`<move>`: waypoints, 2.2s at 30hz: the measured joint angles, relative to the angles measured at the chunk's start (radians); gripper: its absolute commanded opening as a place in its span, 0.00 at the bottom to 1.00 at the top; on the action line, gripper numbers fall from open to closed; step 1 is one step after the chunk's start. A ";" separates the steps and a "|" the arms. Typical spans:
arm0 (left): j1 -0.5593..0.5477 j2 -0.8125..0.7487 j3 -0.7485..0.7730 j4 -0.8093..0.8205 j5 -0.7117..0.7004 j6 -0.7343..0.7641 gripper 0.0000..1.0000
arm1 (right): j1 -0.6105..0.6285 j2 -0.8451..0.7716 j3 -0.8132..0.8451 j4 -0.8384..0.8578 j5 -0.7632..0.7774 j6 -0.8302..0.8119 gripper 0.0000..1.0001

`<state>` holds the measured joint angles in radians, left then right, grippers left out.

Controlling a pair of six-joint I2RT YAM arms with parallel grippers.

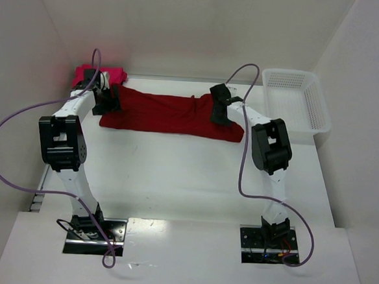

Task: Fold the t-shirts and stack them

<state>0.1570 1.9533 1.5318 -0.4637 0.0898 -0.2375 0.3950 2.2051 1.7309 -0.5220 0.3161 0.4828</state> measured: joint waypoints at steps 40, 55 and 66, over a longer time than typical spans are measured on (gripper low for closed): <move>-0.093 0.169 0.039 -0.003 -0.235 0.072 0.01 | -0.017 0.008 -0.041 0.014 -0.004 0.014 0.08; -0.097 0.096 -0.066 -0.034 -0.220 0.048 0.00 | -0.083 0.086 0.109 -0.006 -0.021 -0.024 0.09; -0.177 -0.019 -0.215 -0.096 -0.207 0.046 0.00 | -0.091 0.138 0.195 -0.016 -0.026 -0.063 0.09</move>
<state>-0.0204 1.9347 1.3170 -0.5598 -0.1173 -0.1917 0.3038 2.3436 1.9259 -0.5377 0.2905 0.4198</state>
